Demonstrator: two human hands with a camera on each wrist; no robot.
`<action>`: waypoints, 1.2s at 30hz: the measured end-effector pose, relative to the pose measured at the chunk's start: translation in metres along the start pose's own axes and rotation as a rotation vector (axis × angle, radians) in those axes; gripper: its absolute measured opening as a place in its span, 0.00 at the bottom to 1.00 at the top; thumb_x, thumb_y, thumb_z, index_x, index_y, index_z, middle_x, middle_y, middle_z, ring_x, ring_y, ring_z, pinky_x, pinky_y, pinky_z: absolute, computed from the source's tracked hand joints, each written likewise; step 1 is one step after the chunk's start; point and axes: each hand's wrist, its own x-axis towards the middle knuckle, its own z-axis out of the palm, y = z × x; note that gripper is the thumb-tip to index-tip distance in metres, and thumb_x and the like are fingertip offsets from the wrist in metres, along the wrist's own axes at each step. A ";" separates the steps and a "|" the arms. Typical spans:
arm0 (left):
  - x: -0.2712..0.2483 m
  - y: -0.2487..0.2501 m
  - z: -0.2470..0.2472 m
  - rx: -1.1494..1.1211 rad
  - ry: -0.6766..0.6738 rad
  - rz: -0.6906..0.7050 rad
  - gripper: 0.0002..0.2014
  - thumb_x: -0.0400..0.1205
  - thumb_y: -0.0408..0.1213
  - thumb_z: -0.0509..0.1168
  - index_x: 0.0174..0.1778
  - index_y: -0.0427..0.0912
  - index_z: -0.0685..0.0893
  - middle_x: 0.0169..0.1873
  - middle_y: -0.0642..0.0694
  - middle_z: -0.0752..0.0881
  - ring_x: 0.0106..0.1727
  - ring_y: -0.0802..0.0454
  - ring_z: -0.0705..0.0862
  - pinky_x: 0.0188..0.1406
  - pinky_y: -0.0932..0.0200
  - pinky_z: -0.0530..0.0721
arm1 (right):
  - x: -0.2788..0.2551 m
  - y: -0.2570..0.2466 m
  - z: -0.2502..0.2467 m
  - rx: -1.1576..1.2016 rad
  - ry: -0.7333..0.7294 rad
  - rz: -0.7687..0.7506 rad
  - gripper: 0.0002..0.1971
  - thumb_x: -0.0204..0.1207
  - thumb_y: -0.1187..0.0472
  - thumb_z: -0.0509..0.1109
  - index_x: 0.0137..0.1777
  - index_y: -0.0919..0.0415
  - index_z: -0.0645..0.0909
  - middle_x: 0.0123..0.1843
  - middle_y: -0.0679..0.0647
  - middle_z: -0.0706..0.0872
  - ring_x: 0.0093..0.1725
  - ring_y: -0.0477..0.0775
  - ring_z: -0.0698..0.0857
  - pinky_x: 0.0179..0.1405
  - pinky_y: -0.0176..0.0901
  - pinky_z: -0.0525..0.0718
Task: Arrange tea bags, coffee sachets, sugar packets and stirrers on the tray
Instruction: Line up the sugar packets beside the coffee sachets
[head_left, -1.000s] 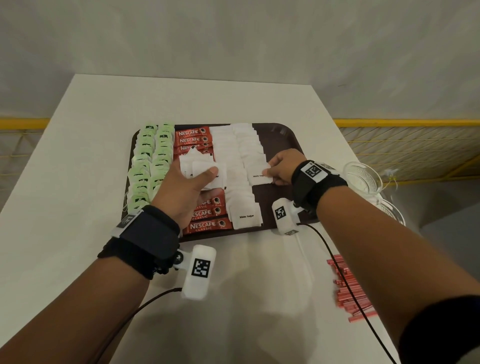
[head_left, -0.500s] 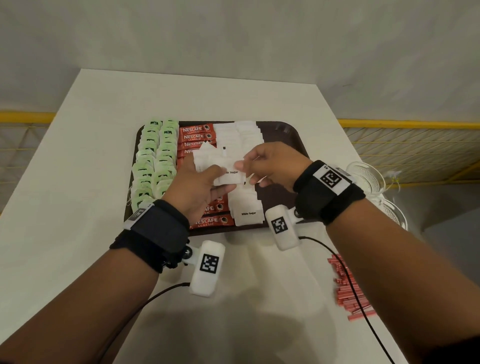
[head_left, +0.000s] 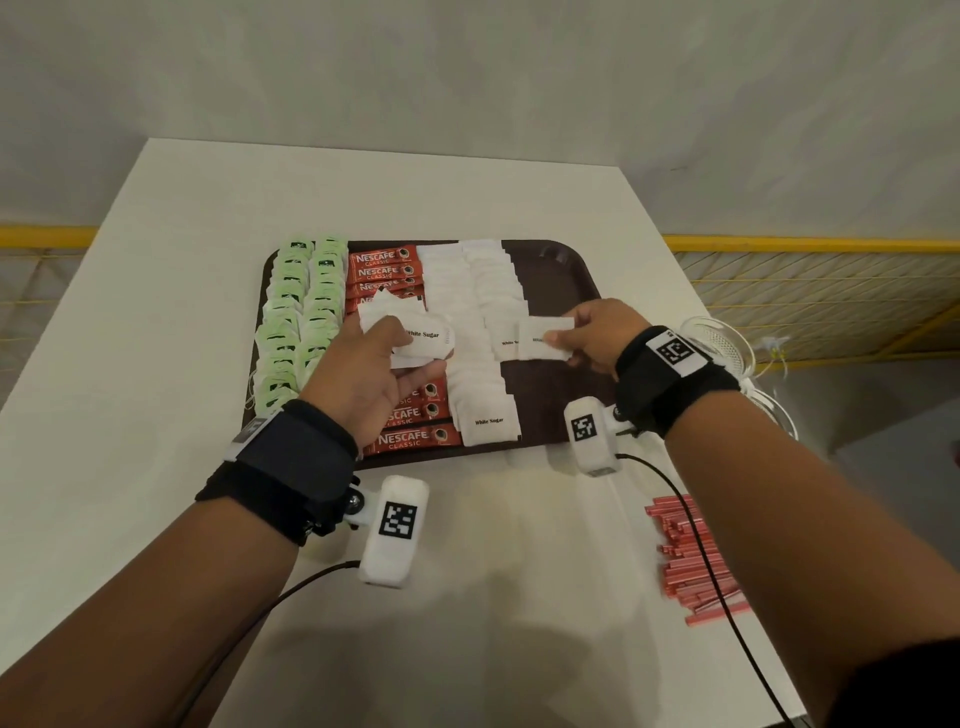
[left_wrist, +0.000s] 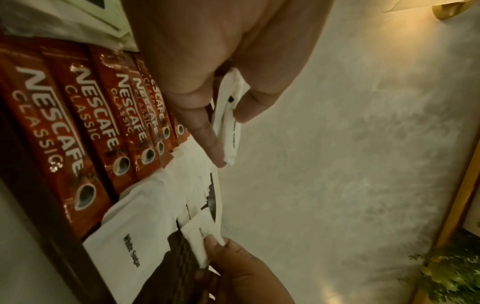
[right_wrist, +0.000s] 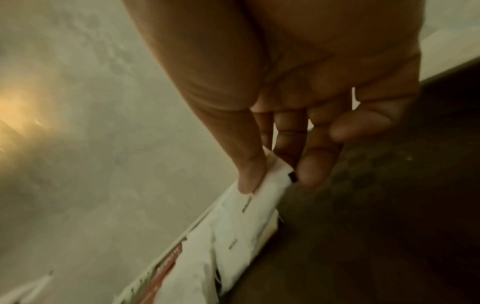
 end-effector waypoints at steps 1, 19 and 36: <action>-0.001 0.000 0.000 -0.006 -0.003 -0.001 0.16 0.83 0.22 0.59 0.64 0.40 0.76 0.68 0.36 0.82 0.63 0.34 0.86 0.43 0.52 0.91 | 0.002 0.000 0.002 -0.072 -0.040 0.017 0.17 0.76 0.55 0.75 0.58 0.68 0.83 0.39 0.59 0.88 0.31 0.48 0.82 0.23 0.36 0.74; -0.007 -0.003 -0.003 0.132 -0.106 0.022 0.20 0.83 0.18 0.61 0.62 0.48 0.77 0.62 0.46 0.86 0.60 0.45 0.88 0.52 0.52 0.91 | 0.003 -0.032 0.018 -0.248 0.126 -0.170 0.21 0.72 0.46 0.76 0.55 0.58 0.78 0.52 0.50 0.83 0.49 0.51 0.82 0.46 0.43 0.77; -0.001 -0.013 0.029 0.214 -0.208 0.038 0.23 0.84 0.22 0.64 0.74 0.41 0.75 0.64 0.44 0.87 0.63 0.44 0.88 0.57 0.53 0.88 | -0.032 -0.025 0.022 0.534 -0.201 -0.180 0.08 0.75 0.69 0.75 0.49 0.62 0.79 0.38 0.58 0.89 0.34 0.52 0.89 0.31 0.36 0.85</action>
